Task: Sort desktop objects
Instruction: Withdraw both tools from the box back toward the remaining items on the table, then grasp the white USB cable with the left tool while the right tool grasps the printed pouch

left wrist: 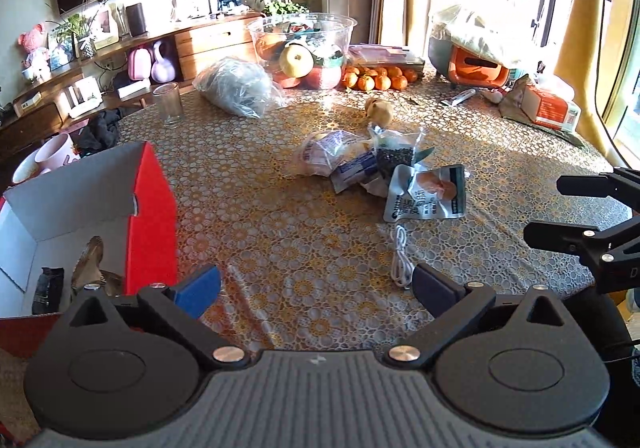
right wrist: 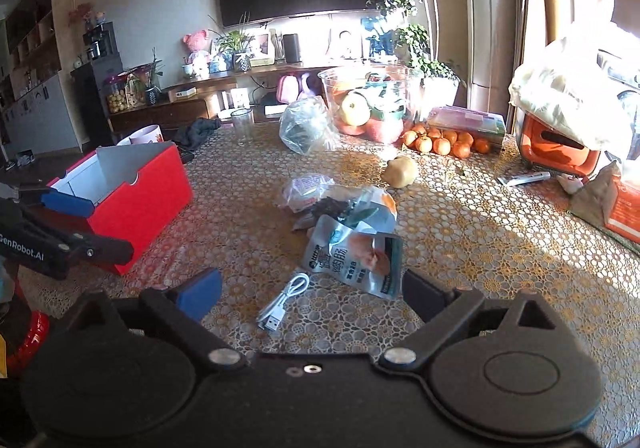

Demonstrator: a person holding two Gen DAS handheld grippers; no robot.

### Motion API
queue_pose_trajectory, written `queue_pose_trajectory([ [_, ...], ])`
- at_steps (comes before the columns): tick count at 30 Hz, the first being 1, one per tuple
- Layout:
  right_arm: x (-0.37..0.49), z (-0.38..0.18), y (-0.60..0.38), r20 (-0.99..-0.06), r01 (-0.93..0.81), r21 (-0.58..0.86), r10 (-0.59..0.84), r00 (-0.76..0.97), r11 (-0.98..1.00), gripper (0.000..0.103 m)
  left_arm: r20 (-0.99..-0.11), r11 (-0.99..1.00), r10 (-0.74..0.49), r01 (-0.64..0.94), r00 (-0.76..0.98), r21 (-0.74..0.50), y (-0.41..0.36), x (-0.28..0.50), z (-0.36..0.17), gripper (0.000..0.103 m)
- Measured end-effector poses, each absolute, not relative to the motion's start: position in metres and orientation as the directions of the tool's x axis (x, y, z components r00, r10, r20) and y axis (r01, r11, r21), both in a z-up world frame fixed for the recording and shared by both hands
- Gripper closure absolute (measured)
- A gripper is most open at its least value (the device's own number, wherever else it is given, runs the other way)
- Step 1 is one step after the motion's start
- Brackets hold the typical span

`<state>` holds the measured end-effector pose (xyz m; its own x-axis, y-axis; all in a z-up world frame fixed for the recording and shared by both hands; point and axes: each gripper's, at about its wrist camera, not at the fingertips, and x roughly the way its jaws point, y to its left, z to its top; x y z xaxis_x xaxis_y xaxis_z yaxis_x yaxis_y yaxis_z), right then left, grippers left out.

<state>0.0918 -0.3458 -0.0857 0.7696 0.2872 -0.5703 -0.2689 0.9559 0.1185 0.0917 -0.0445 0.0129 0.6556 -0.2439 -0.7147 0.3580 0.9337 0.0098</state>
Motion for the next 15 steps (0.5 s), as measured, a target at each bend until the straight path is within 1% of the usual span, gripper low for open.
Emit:
queue_pose_trajectory([
  [15,0.115,-0.106,-0.370,-0.593,-0.234,0.118,0.258,0.763,0.965,0.006,-0.715,0.901,-0.315,0.433,0.624,-0.020,-0.110,0.096,-0.023,0.001],
])
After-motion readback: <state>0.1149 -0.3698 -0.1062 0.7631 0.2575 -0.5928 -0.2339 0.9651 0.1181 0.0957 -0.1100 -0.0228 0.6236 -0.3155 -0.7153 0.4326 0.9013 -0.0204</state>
